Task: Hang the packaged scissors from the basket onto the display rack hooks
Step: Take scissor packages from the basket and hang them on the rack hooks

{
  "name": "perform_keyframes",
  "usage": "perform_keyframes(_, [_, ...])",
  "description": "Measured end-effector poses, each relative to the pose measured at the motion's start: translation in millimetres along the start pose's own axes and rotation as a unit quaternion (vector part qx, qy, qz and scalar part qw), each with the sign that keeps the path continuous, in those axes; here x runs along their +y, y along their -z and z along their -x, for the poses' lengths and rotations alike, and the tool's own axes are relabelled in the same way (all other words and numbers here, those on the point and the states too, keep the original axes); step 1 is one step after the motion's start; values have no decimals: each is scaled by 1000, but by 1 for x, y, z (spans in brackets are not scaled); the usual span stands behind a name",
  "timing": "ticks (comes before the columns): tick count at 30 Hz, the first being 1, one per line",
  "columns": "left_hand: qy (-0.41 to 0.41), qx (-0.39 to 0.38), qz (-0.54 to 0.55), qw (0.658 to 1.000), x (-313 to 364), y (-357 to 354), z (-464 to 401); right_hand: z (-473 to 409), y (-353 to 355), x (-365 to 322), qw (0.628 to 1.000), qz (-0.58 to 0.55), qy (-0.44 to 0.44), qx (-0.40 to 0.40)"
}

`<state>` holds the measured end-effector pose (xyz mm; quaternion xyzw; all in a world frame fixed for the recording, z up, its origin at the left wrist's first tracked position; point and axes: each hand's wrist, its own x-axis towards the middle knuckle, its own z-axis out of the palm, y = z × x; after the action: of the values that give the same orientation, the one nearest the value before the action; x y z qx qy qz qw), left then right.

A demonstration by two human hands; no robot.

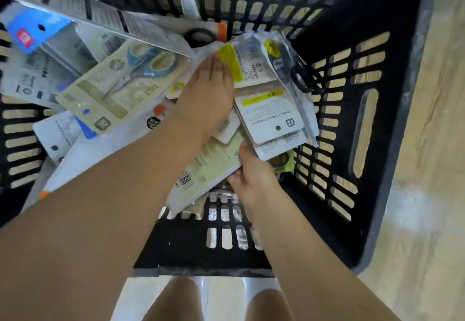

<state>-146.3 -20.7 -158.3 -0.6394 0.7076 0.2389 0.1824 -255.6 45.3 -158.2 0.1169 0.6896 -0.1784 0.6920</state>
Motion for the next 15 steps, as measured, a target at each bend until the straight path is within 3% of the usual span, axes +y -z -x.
perform_keyframes(5, [-1, -4, 81, 997, -7, 18, 37, 28, 13, -1, 999, 22, 23, 9])
perform_keyframes(9, [-13, 77, 200, 977, -11, 35, 81, 62, 25, 6, 997, 50, 24, 49])
perform_keyframes(11, [74, 70, 323, 941, -13, 44, 102, 81, 27, 10, 998, 33, 21, 57])
perform_keyframes(15, [239, 53, 500, 831, -22, 59, 130, 119, 24, 14, 998, 30, 27, 45])
